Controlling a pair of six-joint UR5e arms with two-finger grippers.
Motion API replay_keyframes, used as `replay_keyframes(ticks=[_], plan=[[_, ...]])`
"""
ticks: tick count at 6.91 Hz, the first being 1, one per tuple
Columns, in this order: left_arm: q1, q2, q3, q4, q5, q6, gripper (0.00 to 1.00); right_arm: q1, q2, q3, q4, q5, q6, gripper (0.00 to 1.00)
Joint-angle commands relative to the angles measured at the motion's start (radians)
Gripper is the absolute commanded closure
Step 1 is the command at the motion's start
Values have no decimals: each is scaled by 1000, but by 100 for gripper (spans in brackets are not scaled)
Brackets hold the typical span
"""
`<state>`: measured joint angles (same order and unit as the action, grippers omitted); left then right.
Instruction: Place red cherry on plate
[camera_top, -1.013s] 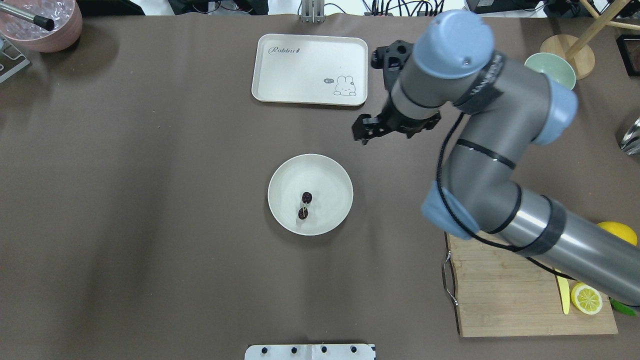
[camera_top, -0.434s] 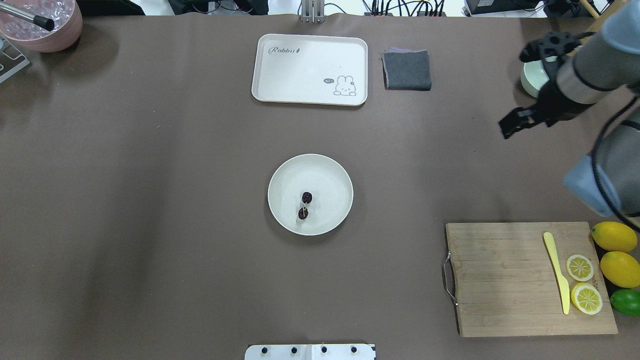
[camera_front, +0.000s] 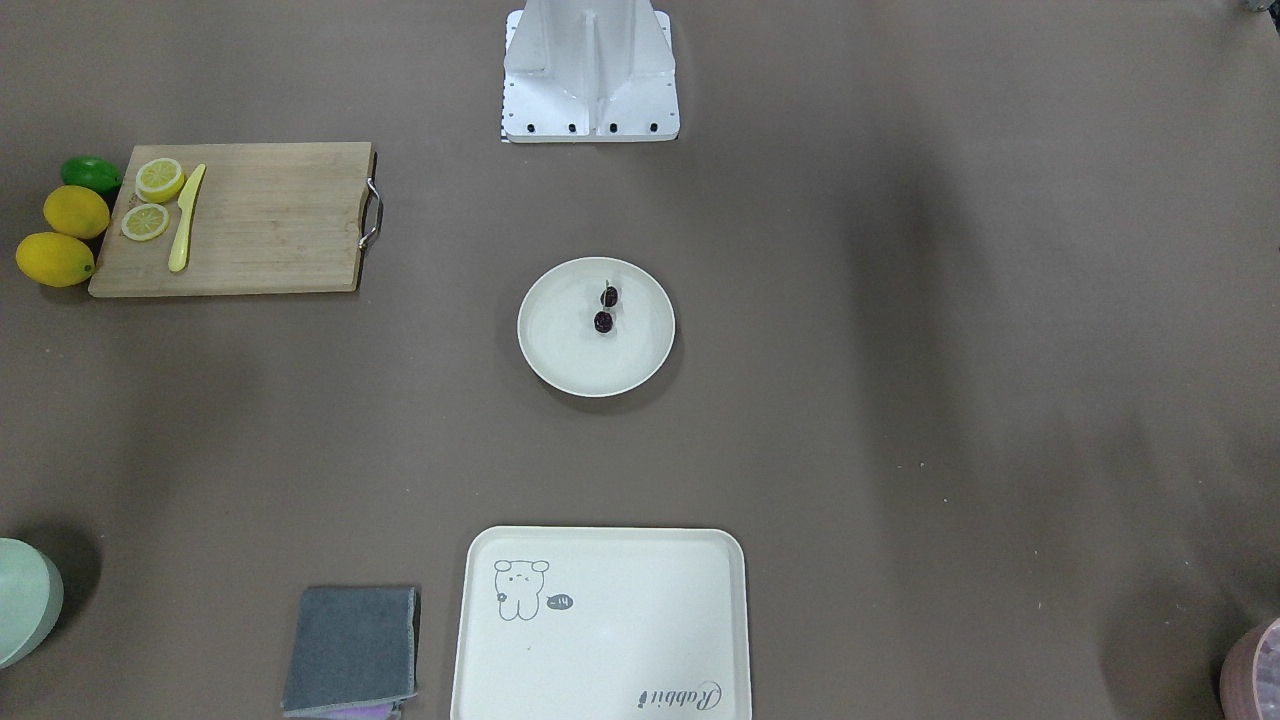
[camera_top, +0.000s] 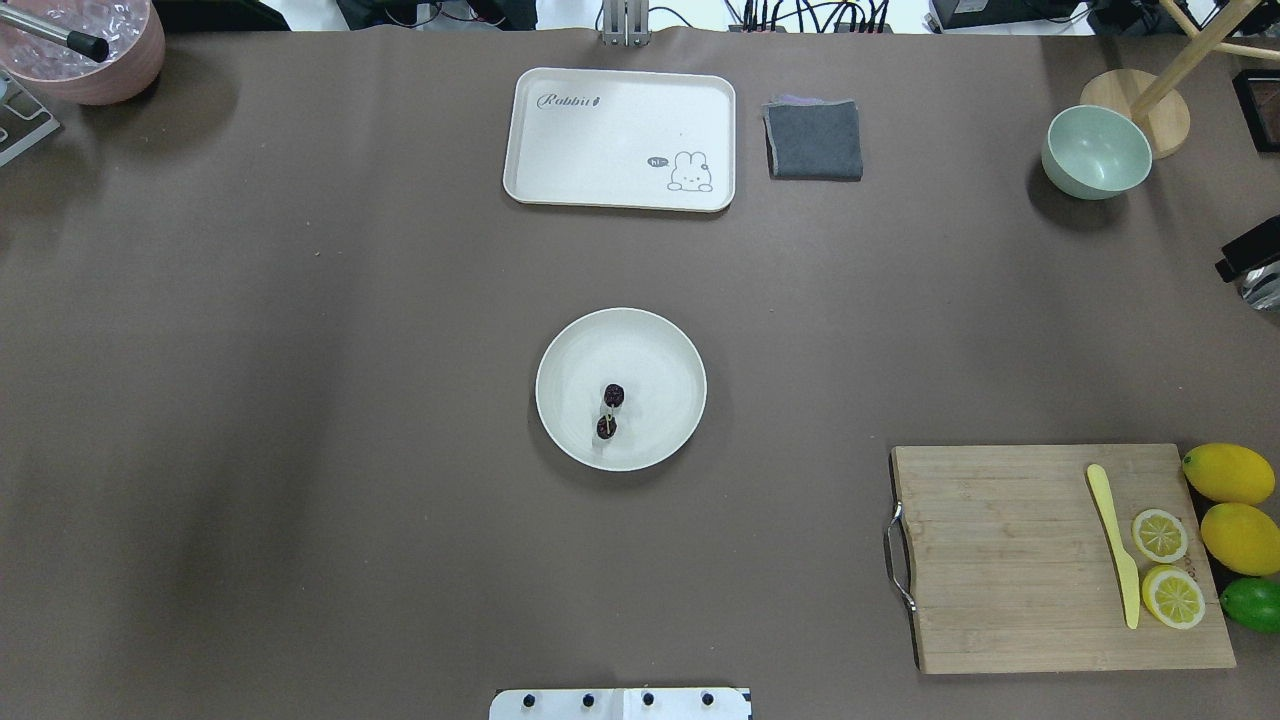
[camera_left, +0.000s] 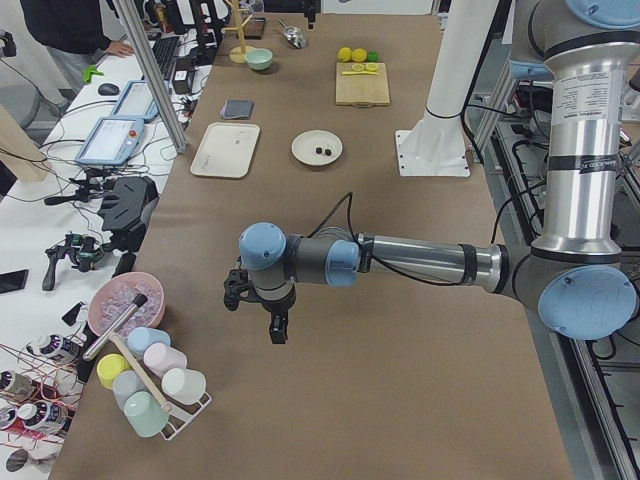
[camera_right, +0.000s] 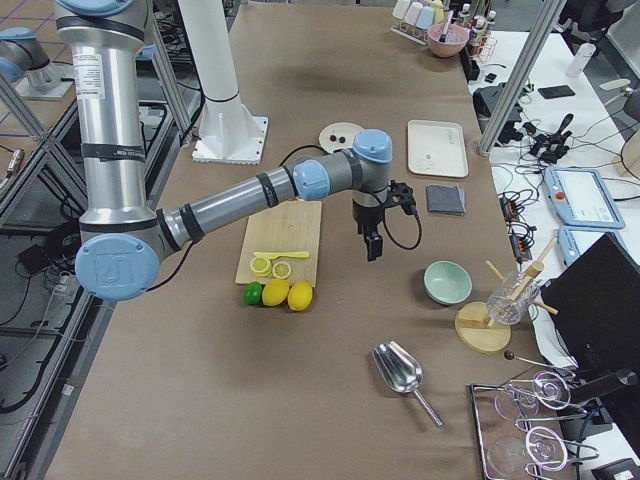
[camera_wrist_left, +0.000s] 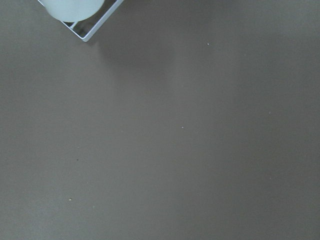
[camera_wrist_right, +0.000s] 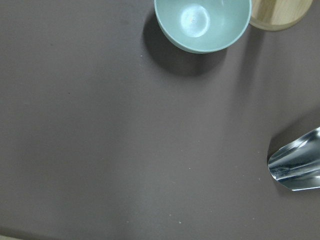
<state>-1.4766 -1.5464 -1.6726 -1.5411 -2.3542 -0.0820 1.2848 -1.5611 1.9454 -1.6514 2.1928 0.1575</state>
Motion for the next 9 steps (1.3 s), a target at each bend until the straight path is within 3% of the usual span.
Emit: replay_keyframes(ticks=[1,2,4,5,9], plan=[[30,-6,34,-57,10,-16,2,77,-60,18,-1,50,-53,0],[29,-6,72,-91,7,-16,2,82,-65,9,5,109,-56,0],[27,8,56,-122,-2,-13,2,82,-85,1,12,195,-84,0],[22,15,24,-122,-93,-19,2,80,-82,-43,13,197,-95,0],[29,118,-113,-119,-109,-55,2,132,-33,-91,7,189,-104,0]])
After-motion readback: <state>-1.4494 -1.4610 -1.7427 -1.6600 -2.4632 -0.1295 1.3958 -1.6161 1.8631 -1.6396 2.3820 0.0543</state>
